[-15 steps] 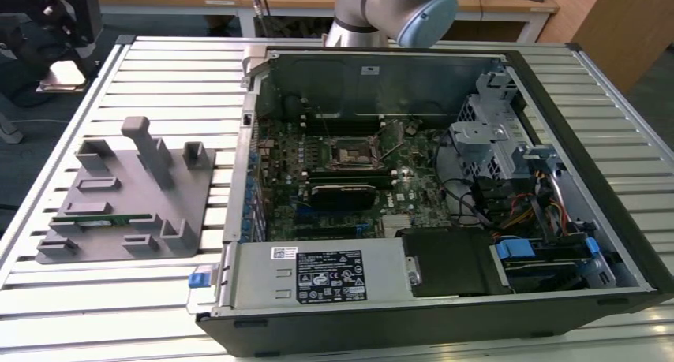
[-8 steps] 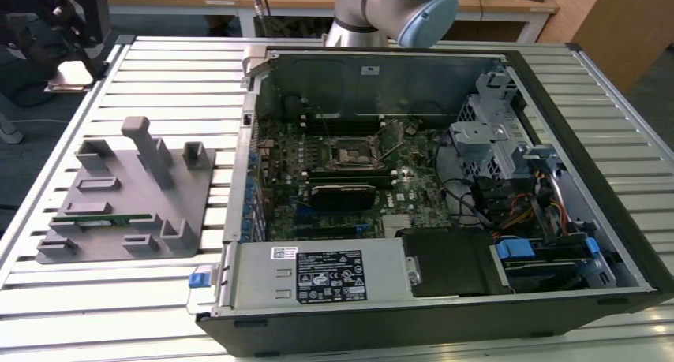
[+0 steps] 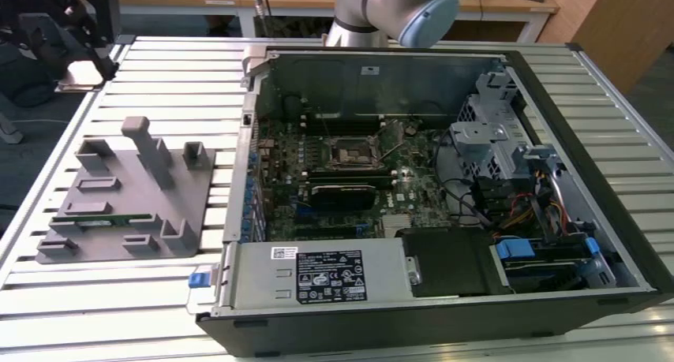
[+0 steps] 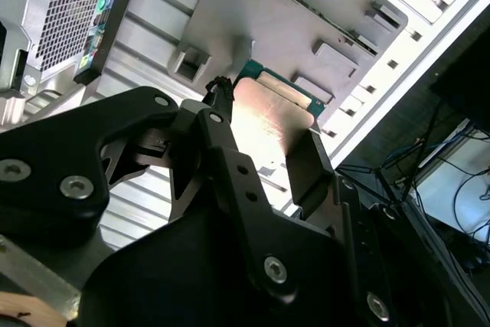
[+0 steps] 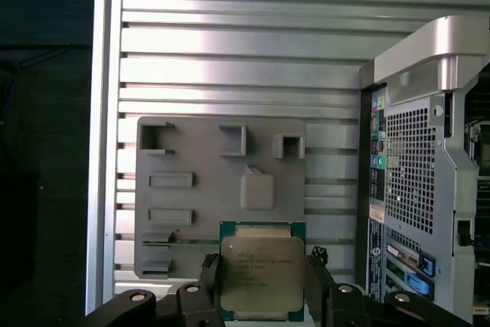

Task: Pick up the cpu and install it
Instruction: 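Pick up the cpu and move it towards the insertion slot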

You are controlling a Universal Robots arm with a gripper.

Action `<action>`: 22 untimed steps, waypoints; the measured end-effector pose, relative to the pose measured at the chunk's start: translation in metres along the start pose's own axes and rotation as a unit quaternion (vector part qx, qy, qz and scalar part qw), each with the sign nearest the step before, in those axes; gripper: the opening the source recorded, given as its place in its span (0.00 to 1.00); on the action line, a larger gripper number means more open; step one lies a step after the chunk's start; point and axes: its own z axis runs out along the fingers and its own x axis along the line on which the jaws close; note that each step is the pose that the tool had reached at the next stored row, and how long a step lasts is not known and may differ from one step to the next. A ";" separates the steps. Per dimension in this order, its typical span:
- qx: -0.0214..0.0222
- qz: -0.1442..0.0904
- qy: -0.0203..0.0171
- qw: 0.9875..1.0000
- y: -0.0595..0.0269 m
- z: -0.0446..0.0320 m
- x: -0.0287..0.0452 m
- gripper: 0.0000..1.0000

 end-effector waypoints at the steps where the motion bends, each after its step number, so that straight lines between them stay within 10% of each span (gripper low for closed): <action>1: 0.000 0.000 0.000 1.000 0.0000 0.0000 -0.0015 0.53; 14: 0.000 0.000 0.000 1.000 -0.0003 0.0005 -0.0275 0.53; 22: 0.000 0.000 0.000 1.000 -0.0006 0.0032 -0.0562 0.53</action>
